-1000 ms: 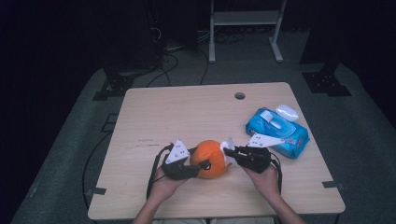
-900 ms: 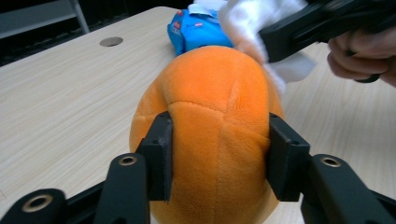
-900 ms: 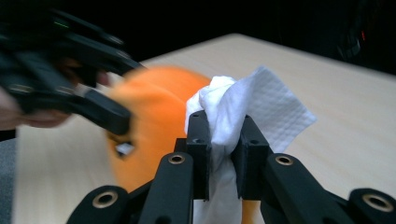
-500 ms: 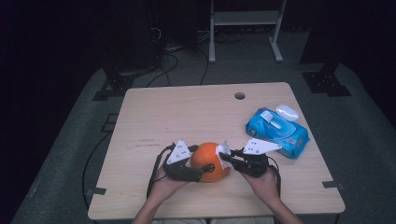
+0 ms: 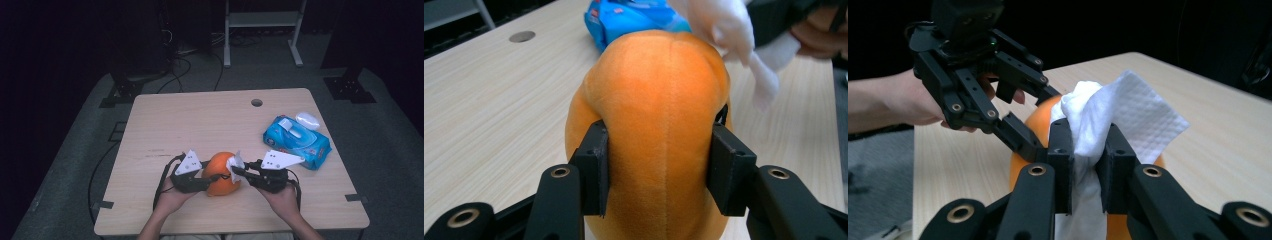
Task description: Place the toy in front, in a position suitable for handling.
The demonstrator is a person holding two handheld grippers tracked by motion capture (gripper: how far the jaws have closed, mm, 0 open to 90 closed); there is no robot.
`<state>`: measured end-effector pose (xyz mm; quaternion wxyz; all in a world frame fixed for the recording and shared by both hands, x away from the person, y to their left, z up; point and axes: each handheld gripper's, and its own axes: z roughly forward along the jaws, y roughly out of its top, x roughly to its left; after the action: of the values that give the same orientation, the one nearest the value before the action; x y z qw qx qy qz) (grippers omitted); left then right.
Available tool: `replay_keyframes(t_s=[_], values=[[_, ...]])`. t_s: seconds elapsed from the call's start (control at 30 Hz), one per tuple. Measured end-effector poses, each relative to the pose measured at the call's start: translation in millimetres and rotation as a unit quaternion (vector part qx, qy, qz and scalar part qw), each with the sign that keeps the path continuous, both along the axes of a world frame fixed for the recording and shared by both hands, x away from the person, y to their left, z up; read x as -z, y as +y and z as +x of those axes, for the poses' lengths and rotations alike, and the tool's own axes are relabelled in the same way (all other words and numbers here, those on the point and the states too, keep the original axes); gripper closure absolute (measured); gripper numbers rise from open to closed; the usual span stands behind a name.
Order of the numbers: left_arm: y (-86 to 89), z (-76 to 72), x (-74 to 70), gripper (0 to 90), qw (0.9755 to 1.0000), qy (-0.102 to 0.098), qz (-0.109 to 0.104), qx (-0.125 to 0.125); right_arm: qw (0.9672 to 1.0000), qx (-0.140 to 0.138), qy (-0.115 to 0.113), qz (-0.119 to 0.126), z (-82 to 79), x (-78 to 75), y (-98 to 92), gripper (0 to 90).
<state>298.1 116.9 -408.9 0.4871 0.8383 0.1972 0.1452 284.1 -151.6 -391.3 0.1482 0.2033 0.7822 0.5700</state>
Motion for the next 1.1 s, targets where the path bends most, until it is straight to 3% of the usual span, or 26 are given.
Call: replay_keyframes(t_s=[0.03,0.13,0.17,0.23,0.3,0.4,0.47,0.57,0.7,0.8,0.87,0.97,1.03,1.1], values=[[0.8,-0.3,0.8,51.4,1.0,0.0,0.0,0.004,1.0,0.002,-0.002,-0.003,1.1,0.0,-0.2,77.6],[1.0,0.6,2.3,49.9,1.0,0.005,-0.004,0.008,0.9996,0.015,0.024,-0.003,10.0,8.3,-5.9,77.6],[0.2,1.7,3.9,45.6,0.9999,0.007,-0.008,0.0,0.9993,0.015,0.034,-0.002,12.4,12.2,-7.6,77.6],[-1.4,4.1,6.4,27.2,0.9994,0.021,-0.023,-0.015,0.999,0.016,0.042,-0.005,14.0,16.3,-8.4,77.6],[-2.1,6.5,7.9,21.2,0.9989,0.031,-0.028,-0.022,0.999,0.016,0.042,-0.007,13.5,16.0,-7.6,77.6],[-2.5,5.4,9.5,31.2,0.9988,0.029,-0.032,-0.023,0.9993,0.01,0.033,-0.013,7.8,13.6,-3.1,77.5],[-5.9,2.9,10.8,39.3,0.9992,0.017,-0.03,-0.019,0.9996,-0.009,0.02,-0.018,1.4,9.7,4.0,77.6],[-11.5,-2.0,9.7,44.2,0.9998,-0.001,-0.013,-0.012,0.9989,-0.014,-0.012,-0.044,-5.5,3.0,14.9,77.6],[-11.7,-5.0,11.1,45.5,0.9999,-0.01,-0.01,-0.002,0.9995,0.01,-0.007,-0.028,7.6,2.2,1.4,77.6],[-11.4,-4.3,10.9,45.1,0.9999,-0.009,-0.012,-0.001,0.9989,0.038,0.017,-0.019,18.6,6.8,-15.8,77.6],[-11.9,-2.8,11.0,39.1,0.9998,-0.005,-0.017,-0.007,0.9988,0.03,0.033,-0.017,18.8,12.6,-17.8,77.6],[-10.0,1.1,11.9,23.0,0.9991,0.014,-0.031,-0.026,0.9991,0.021,0.03,-0.023,14.8,14.8,-11.8,77.7],[-7.9,1.8,13.2,25.5,0.9989,0.017,-0.036,-0.025,0.9993,0.011,0.029,-0.022,10.1,13.0,-7.1,77.7],[-8.1,0.1,12.9,35.3,0.9994,0.008,-0.029,-0.016,0.9995,-0.002,0.019,-0.024,3.9,8.7,-1.5,77.6]])
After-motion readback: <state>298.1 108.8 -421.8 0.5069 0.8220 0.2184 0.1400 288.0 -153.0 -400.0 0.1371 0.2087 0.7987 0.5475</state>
